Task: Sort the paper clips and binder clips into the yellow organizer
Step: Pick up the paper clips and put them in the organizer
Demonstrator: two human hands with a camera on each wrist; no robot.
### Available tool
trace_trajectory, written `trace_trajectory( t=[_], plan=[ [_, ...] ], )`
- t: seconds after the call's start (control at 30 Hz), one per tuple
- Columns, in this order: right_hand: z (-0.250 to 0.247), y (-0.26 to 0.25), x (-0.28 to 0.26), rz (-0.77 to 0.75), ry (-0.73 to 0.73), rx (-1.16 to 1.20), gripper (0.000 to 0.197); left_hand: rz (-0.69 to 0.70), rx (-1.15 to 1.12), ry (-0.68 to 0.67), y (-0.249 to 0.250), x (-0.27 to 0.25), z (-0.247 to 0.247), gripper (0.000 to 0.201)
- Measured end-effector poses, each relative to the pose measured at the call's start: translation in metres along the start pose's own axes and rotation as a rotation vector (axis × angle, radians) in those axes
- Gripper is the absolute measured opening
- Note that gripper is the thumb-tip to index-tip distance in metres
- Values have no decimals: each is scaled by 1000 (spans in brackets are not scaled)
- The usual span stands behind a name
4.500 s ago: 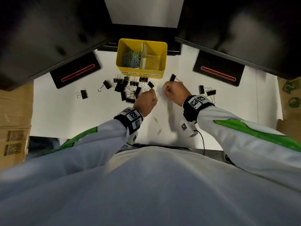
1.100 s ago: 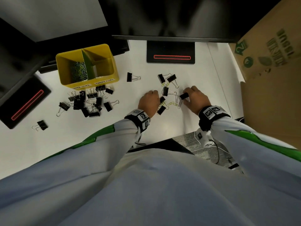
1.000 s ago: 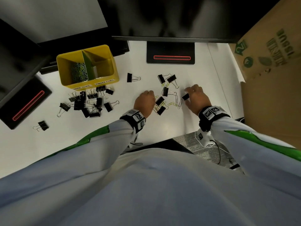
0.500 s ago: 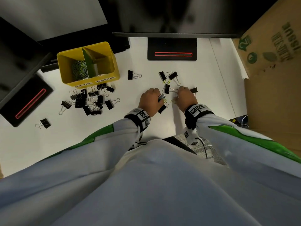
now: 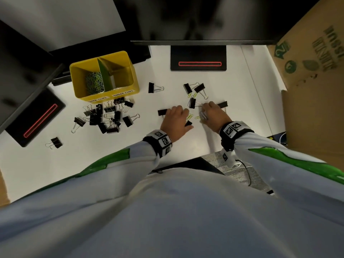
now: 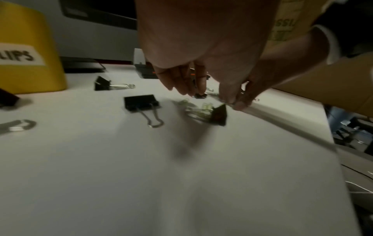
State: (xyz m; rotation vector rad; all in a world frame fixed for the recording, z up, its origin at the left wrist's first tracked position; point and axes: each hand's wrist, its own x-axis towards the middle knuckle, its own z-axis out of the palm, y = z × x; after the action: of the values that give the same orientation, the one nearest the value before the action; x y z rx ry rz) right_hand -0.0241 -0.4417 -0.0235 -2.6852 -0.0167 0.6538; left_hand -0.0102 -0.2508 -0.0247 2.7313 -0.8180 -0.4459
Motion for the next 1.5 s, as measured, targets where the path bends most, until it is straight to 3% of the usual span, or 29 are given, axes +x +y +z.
trace_trajectory(
  t=[0.07,0.13,0.2,0.33,0.43,0.53,0.67,0.8,0.87,0.93,1.0,1.17,1.27,1.33,1.5],
  plan=[
    [4,-3,5,-63,27,-18,26,30,60,-68,6,-2,8,51],
    [6,-5,9,-99,23,-64,16,52,90,-109,6,-4,9,42],
    [8,-7,11,-113,2,-104,17,94,139,-122,3,-7,10,30],
    [6,-11,16,-104,-48,-120,19,149,102,-23,-9,-13,10,23],
    [4,-13,18,-109,-64,-100,17,90,4,88,-24,-21,3,22],
    [2,-15,16,-99,-46,-142,19,-5,1,75,-48,-34,-6,23],
    [2,-21,17,-105,-34,-152,21,-51,116,-32,-68,-43,-7,33],
    [-1,-23,17,-58,-56,-28,18,106,139,-42,-53,-25,-10,61],
    [-5,-24,16,-23,-53,85,16,171,151,-156,-44,-6,-16,83],
    [-6,-24,14,-6,-64,152,18,169,141,-263,-37,14,-22,91],
    [-4,-26,11,-1,-86,183,19,197,106,-287,-31,25,-22,78],
    [9,-38,3,-55,-52,124,15,240,5,-149,-32,19,-5,41],
    [22,-46,0,-139,-68,-18,5,271,79,-153,-34,16,-2,33],
    [31,-46,2,-146,-78,-54,20,294,129,-148,-38,14,1,30],
    [29,-56,5,-158,-84,-127,17,293,214,-122,-40,12,10,32]
  ],
)
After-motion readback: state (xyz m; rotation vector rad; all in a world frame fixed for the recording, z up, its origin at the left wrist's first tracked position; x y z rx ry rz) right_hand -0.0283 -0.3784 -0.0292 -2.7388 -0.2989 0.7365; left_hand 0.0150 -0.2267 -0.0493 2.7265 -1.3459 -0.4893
